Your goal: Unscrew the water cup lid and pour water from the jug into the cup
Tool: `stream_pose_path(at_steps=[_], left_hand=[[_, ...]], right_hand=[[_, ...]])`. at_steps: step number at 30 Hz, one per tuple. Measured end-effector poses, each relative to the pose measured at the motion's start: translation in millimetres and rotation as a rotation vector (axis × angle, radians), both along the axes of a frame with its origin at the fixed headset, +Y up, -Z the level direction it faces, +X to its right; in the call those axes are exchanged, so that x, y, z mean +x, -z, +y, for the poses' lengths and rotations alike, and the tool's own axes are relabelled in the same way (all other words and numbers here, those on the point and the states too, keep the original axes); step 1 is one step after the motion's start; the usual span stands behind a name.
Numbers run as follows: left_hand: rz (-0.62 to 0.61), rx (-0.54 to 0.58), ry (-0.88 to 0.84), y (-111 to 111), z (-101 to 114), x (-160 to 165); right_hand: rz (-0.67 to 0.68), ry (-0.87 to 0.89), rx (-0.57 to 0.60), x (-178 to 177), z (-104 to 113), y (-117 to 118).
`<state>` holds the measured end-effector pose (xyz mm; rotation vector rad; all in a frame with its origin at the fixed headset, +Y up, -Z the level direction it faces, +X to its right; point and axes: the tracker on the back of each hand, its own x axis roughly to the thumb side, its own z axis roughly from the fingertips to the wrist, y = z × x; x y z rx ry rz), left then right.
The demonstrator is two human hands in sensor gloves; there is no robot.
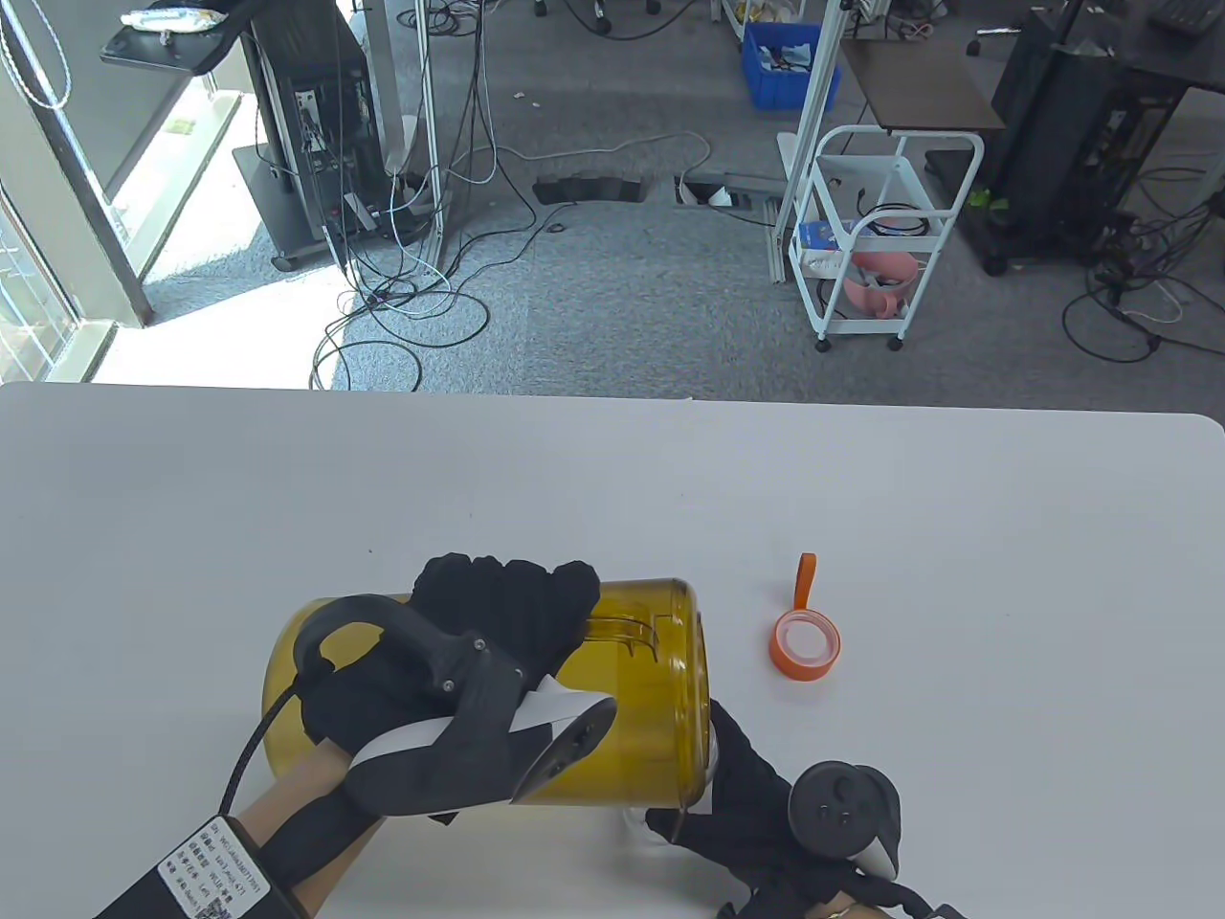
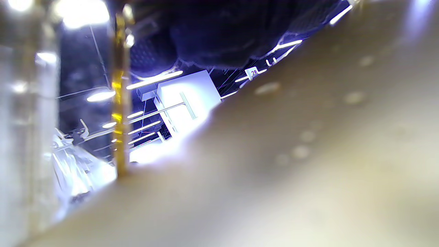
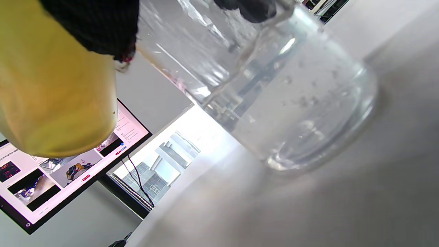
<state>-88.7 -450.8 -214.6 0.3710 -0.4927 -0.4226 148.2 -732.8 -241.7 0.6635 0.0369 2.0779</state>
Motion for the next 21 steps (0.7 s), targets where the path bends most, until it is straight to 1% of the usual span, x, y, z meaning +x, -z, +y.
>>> stream_pose_path(at_steps=[21], left_hand=[[-0.008,0.007,0.023,-0.1,2.2,3.2]], right_hand=[[0.004,-0.011,-0.001,0.4,-0.2,0.2]])
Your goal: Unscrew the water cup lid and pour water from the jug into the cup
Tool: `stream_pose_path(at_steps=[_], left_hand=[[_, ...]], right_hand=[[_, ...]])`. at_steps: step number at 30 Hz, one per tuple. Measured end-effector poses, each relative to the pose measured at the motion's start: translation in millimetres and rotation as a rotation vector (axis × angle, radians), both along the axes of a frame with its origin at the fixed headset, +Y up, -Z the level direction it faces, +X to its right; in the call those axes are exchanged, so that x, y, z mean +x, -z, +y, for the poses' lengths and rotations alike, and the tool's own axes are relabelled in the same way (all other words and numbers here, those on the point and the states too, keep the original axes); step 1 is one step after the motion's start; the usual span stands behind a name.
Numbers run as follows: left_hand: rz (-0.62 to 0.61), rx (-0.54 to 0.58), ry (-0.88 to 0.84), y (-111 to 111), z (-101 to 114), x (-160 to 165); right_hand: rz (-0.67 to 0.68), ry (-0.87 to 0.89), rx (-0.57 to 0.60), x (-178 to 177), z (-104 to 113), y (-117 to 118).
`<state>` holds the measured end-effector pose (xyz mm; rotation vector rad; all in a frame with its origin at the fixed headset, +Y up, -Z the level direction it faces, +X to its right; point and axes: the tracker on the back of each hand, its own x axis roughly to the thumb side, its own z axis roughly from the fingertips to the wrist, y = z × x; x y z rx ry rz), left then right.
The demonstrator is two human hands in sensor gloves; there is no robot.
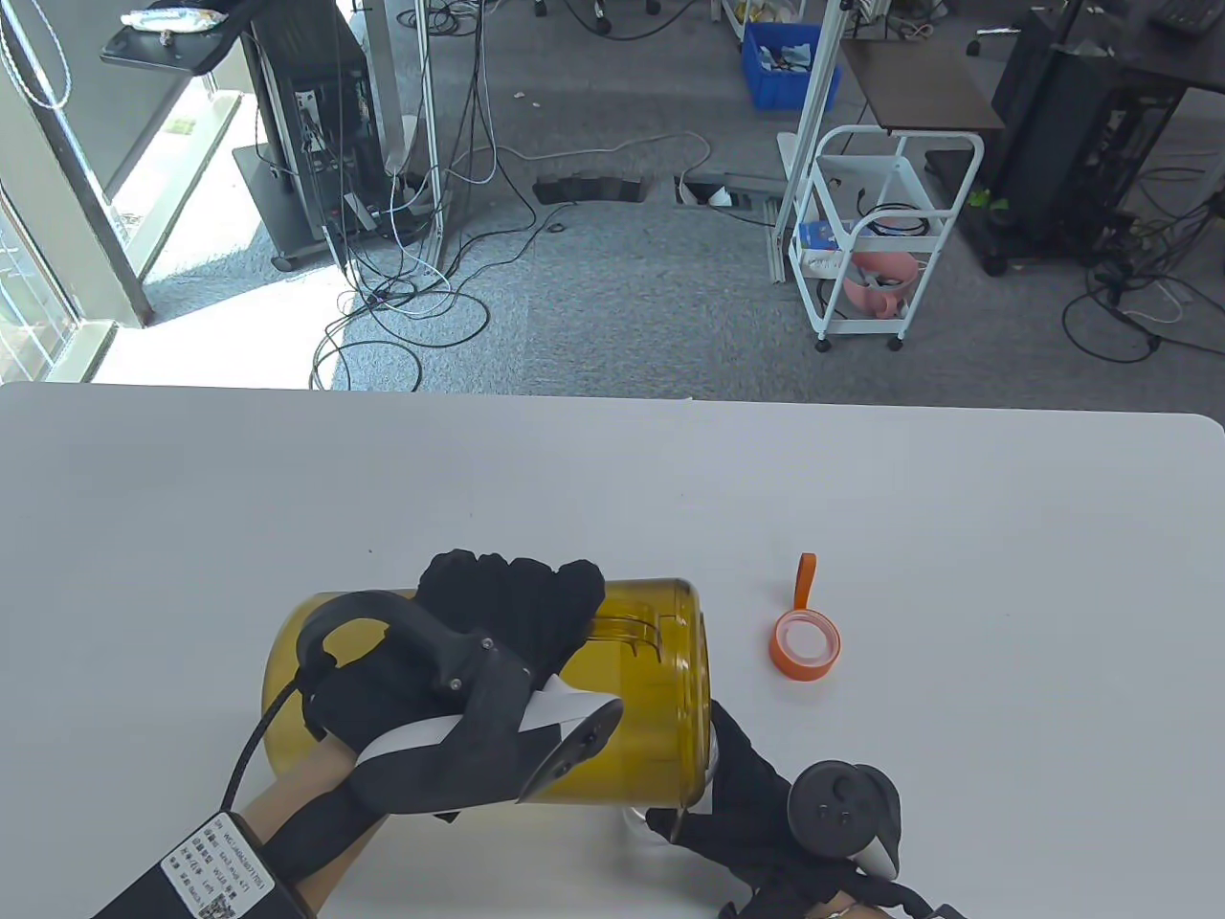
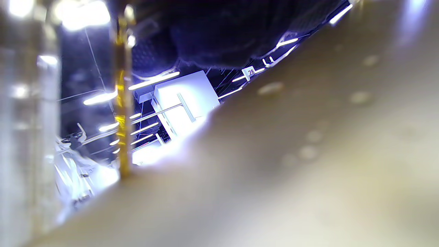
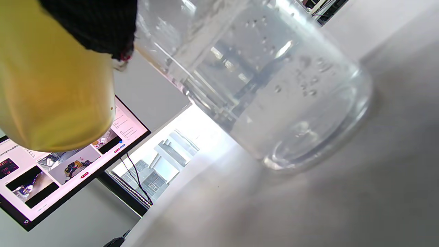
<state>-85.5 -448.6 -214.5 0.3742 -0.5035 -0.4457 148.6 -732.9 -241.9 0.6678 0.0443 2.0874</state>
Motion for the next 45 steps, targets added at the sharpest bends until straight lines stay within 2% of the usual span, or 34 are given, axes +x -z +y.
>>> stream_pose_path(at_steps=[35,40,45], left_hand=[[0.001,-0.011,-0.027,1,-2,-5],[0.021,-0.023,-0.067,2,-6,-14],[0.018,-0.039,-0.194,5,-22,-36]], right_hand=[[0.0,-0.001,-0.001,0,0,0],[0.0,-0.001,-0.001,0,0,0],[-0.001,-0.001,-0.002,0,0,0]])
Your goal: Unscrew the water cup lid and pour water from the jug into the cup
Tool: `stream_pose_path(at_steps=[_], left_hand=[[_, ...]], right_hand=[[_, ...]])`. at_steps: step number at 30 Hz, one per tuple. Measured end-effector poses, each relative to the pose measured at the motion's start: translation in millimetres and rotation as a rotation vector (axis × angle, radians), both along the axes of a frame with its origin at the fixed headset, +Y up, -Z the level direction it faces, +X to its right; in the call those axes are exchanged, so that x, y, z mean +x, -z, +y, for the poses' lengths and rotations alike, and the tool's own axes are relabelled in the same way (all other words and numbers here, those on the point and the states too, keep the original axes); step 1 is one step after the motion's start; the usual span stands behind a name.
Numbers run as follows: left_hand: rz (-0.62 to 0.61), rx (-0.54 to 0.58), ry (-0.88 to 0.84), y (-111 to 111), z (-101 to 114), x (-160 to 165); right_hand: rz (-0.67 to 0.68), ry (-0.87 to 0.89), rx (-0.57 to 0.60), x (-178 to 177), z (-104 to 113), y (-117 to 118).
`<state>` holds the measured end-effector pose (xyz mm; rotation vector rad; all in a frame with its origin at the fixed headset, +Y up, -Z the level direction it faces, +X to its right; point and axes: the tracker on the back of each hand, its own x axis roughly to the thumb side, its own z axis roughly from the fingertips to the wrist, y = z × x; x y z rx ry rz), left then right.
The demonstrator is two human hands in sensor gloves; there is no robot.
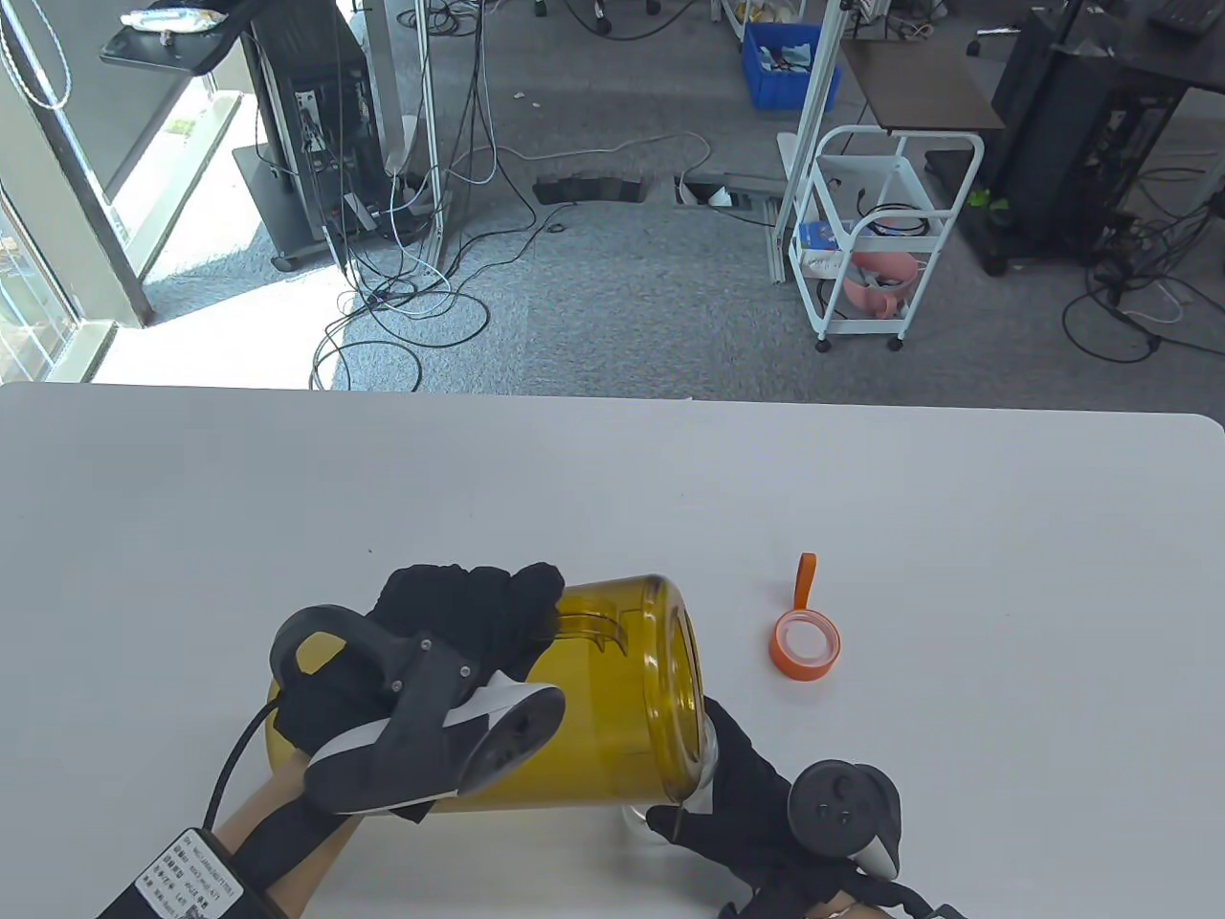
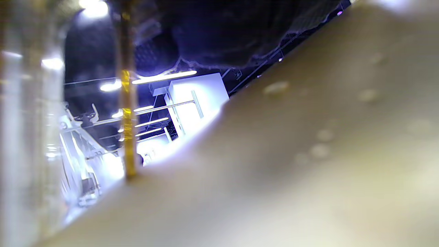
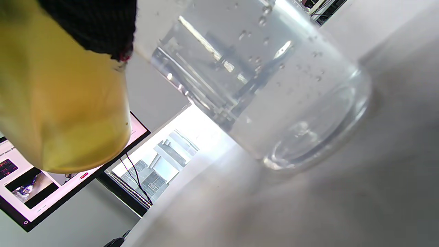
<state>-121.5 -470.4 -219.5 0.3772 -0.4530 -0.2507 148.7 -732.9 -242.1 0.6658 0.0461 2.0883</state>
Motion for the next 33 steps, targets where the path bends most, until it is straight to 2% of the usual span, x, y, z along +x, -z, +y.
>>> stream_pose_path(at_steps=[9,15,20,28,33], left_hand=[[0.035,-0.012,-0.237,-3,-38,-42],[0.047,-0.031,-0.469,-6,-81,-75],[0.046,-0.053,-0.632,-6,-113,-87],[0.051,-0.048,-0.933,4,-128,-106],[0.075,-0.005,-1.17,26,-136,-118]], right_hand=[[-0.002,-0.002,0.0,0,0,0],[-0.002,-0.003,0.0,0,0,0],[-0.003,-0.004,0.0,0,0,0],[-0.002,-0.005,-0.001,0,0,0],[-0.002,-0.005,-0.002,0,0,0]])
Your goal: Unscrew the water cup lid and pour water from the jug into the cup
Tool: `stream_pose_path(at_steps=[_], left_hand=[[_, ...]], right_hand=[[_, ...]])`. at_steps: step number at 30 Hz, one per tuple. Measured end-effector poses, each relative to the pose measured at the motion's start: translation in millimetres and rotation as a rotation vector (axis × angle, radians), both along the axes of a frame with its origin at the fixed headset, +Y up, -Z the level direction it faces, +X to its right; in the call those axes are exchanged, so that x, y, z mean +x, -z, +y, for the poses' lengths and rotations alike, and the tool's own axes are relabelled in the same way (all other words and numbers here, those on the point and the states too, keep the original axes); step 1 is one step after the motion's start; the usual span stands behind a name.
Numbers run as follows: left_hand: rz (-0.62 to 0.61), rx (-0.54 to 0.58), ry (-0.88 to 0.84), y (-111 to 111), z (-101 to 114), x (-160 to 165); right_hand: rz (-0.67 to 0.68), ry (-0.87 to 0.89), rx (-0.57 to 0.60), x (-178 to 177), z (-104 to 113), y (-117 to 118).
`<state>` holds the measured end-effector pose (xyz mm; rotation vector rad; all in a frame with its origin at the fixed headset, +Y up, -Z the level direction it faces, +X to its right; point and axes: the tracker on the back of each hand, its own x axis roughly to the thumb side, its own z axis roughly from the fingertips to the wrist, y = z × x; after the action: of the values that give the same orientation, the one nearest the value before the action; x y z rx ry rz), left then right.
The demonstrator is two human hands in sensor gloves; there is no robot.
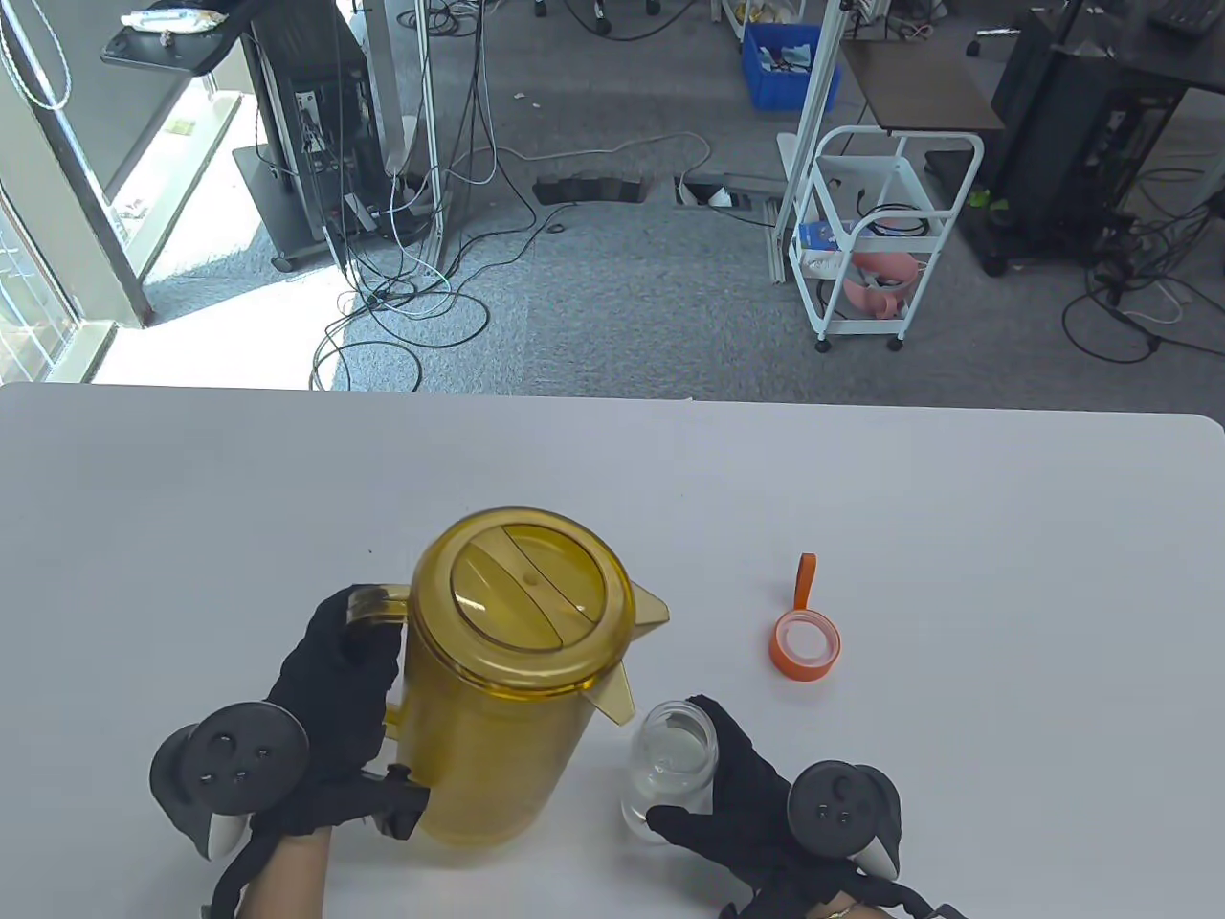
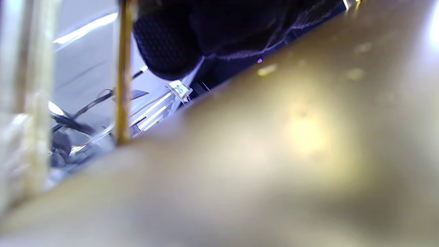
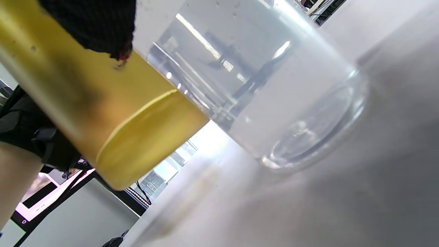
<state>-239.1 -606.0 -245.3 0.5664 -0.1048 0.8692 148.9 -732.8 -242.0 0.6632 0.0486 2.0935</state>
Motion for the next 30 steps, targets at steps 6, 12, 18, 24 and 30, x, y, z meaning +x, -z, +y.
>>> stream_pose_path(at_steps=[6,12,18,24,30], left_hand=[[0.062,0.077,-0.153,40,-7,-7],[0.084,0.11,-0.15,78,-15,-10],[0.083,0.038,-0.252,107,-41,-19],[0.082,-0.028,-0.271,120,-62,-28],[0.085,-0.057,-0.219,125,-72,-28]], right_hand=[[0.001,0.0,-0.001,0,0,0],[0.003,0.003,-0.003,0,0,0],[0.007,0.005,-0.006,0,0,0],[0.008,0.005,-0.007,0,0,0],[0.009,0.004,-0.009,0,-1,1]])
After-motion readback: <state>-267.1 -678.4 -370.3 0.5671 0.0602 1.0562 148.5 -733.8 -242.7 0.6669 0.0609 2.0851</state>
